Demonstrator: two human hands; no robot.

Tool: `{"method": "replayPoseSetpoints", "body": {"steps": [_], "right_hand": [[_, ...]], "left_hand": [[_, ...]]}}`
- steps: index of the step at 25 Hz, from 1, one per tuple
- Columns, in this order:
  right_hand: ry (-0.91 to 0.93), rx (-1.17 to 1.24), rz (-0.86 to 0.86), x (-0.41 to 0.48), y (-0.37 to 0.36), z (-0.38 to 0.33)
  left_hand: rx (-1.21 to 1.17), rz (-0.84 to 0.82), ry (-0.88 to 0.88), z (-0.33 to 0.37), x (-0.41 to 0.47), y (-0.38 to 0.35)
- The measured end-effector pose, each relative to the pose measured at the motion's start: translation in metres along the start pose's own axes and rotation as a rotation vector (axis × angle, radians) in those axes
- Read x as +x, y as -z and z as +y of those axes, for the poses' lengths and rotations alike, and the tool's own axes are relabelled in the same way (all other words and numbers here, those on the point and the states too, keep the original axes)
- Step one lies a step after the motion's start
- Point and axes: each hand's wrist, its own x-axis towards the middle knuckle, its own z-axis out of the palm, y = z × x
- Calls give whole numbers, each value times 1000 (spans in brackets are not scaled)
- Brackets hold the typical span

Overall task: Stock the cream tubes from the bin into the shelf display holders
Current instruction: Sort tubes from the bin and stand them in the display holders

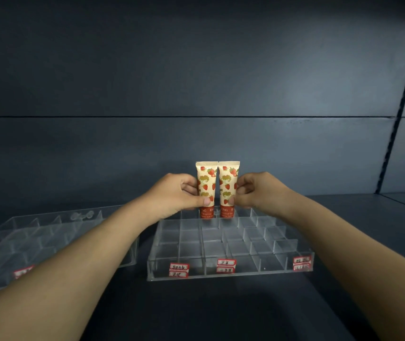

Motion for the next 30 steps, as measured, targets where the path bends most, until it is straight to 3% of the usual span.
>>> {"method": "replayPoseSetpoints", "body": {"steps": [8,17,22,30], "right_hand": [[-40,39,-8,-5,2,-1],[-92,-76,125,-52,10,-19],[-3,-275,165,-110,-1,-66],[75,-552,27,-217,-23,-121]], "left_hand": [[107,22,43,7,-10,6],[369,210,30,29,-70,24],[646,204,-78,50,-129,45],[910,151,-77,83,-257,68]]}}
